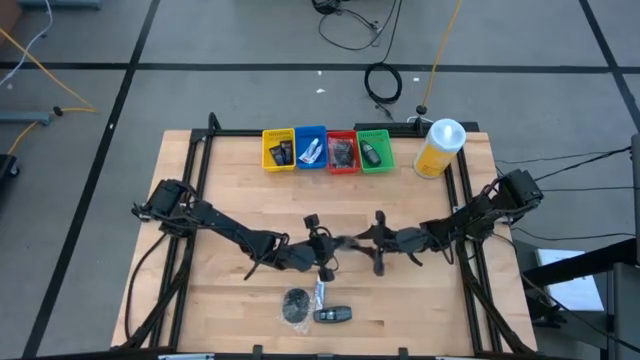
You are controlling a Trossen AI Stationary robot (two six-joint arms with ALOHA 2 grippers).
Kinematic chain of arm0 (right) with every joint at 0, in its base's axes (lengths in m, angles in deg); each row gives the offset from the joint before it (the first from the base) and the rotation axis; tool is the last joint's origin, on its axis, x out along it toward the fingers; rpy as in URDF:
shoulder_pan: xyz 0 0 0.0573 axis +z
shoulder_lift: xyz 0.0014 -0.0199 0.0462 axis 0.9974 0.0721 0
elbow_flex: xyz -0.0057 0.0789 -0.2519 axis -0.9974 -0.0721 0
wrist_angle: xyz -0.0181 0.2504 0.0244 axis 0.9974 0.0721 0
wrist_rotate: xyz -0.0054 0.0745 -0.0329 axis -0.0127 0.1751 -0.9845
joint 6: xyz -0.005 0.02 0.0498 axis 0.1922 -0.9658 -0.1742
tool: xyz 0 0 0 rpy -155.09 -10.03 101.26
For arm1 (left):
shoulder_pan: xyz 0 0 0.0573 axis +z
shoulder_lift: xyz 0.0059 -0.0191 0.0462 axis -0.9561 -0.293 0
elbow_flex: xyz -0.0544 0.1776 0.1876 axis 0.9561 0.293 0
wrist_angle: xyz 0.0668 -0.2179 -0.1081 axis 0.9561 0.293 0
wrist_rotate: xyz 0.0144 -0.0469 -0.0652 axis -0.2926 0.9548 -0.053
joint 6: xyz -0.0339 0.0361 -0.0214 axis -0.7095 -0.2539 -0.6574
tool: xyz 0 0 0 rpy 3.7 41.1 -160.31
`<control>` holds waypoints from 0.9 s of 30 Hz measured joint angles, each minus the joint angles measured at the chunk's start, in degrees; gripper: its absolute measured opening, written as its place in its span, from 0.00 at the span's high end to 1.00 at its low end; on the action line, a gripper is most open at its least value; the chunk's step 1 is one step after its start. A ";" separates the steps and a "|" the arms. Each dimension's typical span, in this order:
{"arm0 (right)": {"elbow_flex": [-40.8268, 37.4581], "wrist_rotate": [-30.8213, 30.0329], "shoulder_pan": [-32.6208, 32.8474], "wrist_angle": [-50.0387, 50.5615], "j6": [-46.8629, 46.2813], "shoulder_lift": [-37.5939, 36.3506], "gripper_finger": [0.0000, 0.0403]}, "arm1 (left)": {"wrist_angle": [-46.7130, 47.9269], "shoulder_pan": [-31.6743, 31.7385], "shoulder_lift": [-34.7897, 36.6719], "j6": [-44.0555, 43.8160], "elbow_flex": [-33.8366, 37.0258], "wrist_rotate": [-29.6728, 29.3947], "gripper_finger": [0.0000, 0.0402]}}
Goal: Pick & Place Travel size toiletries
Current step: Put the black hairbrush into the red basket
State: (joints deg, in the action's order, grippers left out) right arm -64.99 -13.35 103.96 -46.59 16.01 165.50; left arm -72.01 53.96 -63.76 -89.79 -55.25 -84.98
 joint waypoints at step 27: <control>-0.04 0.90 2.26 8.98 15.65 0.00 0.93 | 8.29 0.90 4.62 -5.58 0.02 11.24 0.22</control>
State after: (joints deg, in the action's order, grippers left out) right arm -65.03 -12.45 106.23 -37.61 31.65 165.50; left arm -63.73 54.86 -59.15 -95.37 -55.23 -73.74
